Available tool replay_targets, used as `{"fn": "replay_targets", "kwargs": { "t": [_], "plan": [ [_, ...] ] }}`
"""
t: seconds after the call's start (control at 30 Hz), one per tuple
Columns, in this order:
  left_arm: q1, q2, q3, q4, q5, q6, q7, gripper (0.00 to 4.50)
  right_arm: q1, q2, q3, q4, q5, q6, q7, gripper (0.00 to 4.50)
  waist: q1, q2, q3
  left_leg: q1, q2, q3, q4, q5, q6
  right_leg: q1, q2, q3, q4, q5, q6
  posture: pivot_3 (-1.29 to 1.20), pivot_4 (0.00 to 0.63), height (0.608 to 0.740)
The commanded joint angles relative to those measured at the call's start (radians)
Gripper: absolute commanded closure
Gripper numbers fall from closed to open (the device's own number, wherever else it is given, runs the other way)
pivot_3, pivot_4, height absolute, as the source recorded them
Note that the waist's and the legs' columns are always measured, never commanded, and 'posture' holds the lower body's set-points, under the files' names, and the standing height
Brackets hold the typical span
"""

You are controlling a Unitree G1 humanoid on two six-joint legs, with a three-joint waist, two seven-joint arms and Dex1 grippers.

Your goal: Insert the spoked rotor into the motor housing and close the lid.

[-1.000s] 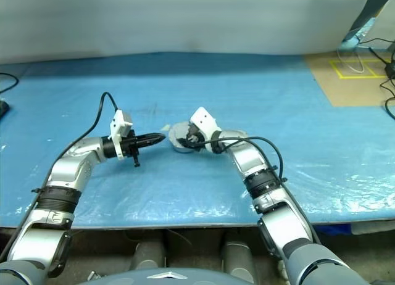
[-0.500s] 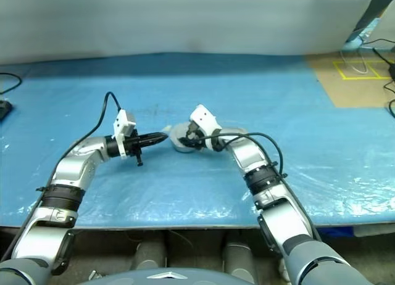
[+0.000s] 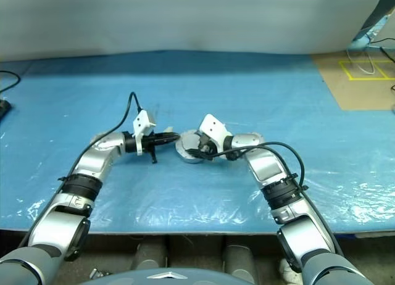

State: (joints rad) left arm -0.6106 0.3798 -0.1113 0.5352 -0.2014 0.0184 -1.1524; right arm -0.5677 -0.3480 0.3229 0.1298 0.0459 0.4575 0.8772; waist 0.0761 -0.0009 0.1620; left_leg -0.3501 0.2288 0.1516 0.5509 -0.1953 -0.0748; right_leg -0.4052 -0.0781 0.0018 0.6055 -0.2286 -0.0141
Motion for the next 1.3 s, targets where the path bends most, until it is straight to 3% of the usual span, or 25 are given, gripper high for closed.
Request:
{"fn": "replay_targets", "kwargs": {
  "t": [0.03, 0.3, 0.63, 1.1, 1.23, 1.3],
  "plan": [
    [-0.019, 0.001, -0.024, -0.004, 0.025, -0.030, -0.016, 4.50, 0.062, -0.010, 0.049, 0.081, -0.033, 0.078, -0.009, 1.55, 0.000, 0.000, 0.000, 0.000, 0.000, 0.000, 0.000, 0.000, 0.000, 0.000, 0.000, 0.000, 0.000, 0.000, 0.000, 0.00, 0.150, 0.740],
    [-0.029, 0.025, -0.074, 0.037, 0.095, -0.044, -0.036, 4.50, 0.046, 0.009, 0.026, 0.095, -0.018, 0.082, -0.033, 1.55, -0.001, -0.001, -0.003, 0.002, 0.000, 0.000, 0.000, 0.000, 0.000, 0.003, 0.000, 0.000, 0.000, 0.000, 0.000, 0.00, 0.150, 0.740],
    [0.014, 0.072, -0.064, 0.005, 0.074, -0.029, -0.092, 4.50, 0.053, 0.005, 0.024, 0.084, -0.018, 0.079, -0.036, 1.55, -0.003, -0.001, -0.006, 0.002, 0.000, 0.000, 0.000, 0.000, 0.000, 0.003, -0.001, 0.000, 0.000, 0.000, 0.000, 0.00, 0.150, 0.740],
    [-0.046, -0.026, -0.076, 0.119, 0.119, -0.103, 0.003, 4.50, 0.057, 0.018, 0.020, 0.088, -0.016, 0.037, -0.041, 1.55, 0.004, -0.001, -0.010, 0.003, -0.004, 0.001, 0.001, 0.000, 0.000, 0.005, -0.005, 0.000, 0.000, -0.001, 0.000, 0.00, 0.150, 0.740],
    [-0.039, -0.016, -0.080, 0.123, 0.130, -0.110, -0.002, 4.50, 0.060, 0.020, 0.002, 0.069, -0.006, 0.026, -0.043, 0.23, 0.004, -0.001, -0.010, 0.003, -0.005, 0.001, 0.001, 0.000, 0.001, 0.005, -0.007, 0.000, 0.000, -0.001, 0.000, 0.00, 0.150, 0.740],
    [-0.034, -0.013, -0.084, 0.117, 0.131, -0.110, -0.009, 4.50, 0.054, 0.028, -0.028, 0.053, 0.017, 0.044, -0.051, 0.03, 0.004, -0.001, -0.010, 0.003, -0.005, 0.001, 0.001, 0.000, 0.001, 0.005, -0.007, 0.000, 0.000, -0.001, 0.000, 0.00, 0.150, 0.740]
  ]
}}
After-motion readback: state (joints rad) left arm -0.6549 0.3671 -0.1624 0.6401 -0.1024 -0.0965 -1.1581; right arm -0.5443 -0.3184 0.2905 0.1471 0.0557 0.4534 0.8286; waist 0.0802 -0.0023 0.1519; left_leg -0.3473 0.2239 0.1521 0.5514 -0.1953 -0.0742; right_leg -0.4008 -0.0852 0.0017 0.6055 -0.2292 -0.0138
